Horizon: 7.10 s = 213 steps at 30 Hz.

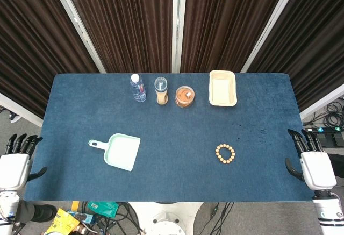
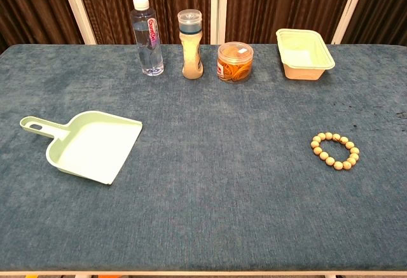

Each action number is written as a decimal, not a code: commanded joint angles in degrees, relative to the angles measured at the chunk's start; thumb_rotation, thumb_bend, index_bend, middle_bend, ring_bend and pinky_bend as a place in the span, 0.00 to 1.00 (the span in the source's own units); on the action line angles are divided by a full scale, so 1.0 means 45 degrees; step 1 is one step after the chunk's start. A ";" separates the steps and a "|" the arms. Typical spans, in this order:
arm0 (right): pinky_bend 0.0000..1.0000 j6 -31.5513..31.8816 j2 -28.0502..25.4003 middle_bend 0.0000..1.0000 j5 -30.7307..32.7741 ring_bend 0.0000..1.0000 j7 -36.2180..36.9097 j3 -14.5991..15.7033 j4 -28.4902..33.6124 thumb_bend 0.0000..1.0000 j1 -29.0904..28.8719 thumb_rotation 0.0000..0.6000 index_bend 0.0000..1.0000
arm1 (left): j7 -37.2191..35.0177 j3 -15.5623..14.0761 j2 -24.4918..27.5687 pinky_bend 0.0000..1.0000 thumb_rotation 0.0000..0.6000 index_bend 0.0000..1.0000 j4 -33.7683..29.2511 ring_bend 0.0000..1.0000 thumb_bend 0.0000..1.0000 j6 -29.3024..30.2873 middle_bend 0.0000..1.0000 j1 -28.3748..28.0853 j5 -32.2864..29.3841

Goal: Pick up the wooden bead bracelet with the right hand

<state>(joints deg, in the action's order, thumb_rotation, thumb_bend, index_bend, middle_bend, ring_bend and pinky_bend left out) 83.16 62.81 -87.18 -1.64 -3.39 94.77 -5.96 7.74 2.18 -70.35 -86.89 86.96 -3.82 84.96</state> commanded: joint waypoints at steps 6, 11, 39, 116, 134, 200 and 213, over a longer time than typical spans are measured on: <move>0.08 -0.0107 0.0107 0.12 -0.0030 0.00 0.0113 0.0029 -0.0146 0.33 -0.0069 1.00 0.00 | -0.0032 0.0025 -0.0014 0.02 1.00 0.19 0.0015 0.07 0.00 -0.0083 0.17 0.0003 -0.0112; 0.10 -0.0640 0.0116 0.16 -0.0465 0.00 0.0488 -0.0046 -0.0153 0.33 -0.0632 1.00 0.00 | -0.0024 0.0094 0.0004 0.02 1.00 0.19 -0.0017 0.07 0.00 -0.0024 0.17 -0.0011 -0.0103; 0.22 -0.6133 0.6354 0.38 -0.2173 0.12 -0.0464 0.0622 -0.7643 0.21 -0.6422 1.00 0.43 | -0.0408 0.0146 0.0303 0.02 1.00 0.19 -0.0177 0.07 0.00 -0.0130 0.17 0.0077 -0.0324; 0.04 -0.7287 0.1855 0.55 -0.3259 0.27 2.7042 0.0726 -0.2415 0.72 -0.7038 0.25 0.64 | -0.2242 -0.0019 0.0356 0.02 1.00 0.19 0.0649 0.07 0.00 -0.0904 0.17 -0.0390 0.0107; 0.50 -0.5100 0.3894 0.57 -0.1407 0.44 1.8222 0.0307 -0.3404 0.32 -0.6307 0.27 0.36 | -0.2213 -0.0135 0.0343 0.02 1.00 0.19 0.0554 0.07 0.00 -0.0829 0.17 -0.0360 0.0190; 0.00 -0.4077 0.4846 0.70 -0.0287 0.32 2.1613 0.1307 -0.4186 0.51 -0.7058 0.00 0.68 | -0.2198 -0.0217 0.0238 0.02 1.00 0.19 0.0515 0.07 0.00 -0.1200 0.17 -0.0507 0.0004; 0.00 -0.4093 0.4991 0.69 -0.0580 0.32 2.1279 0.1050 -0.4511 0.50 -0.6815 0.35 0.68 | -0.2082 -0.0198 0.0265 0.02 1.00 0.19 0.0434 0.07 0.00 -0.1320 0.17 -0.0573 -0.0067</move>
<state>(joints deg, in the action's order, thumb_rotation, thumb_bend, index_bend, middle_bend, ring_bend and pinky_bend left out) 64.76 85.24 -89.77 94.14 1.37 74.52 -36.66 -1.66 1.28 -69.18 -84.91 81.06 -6.38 84.68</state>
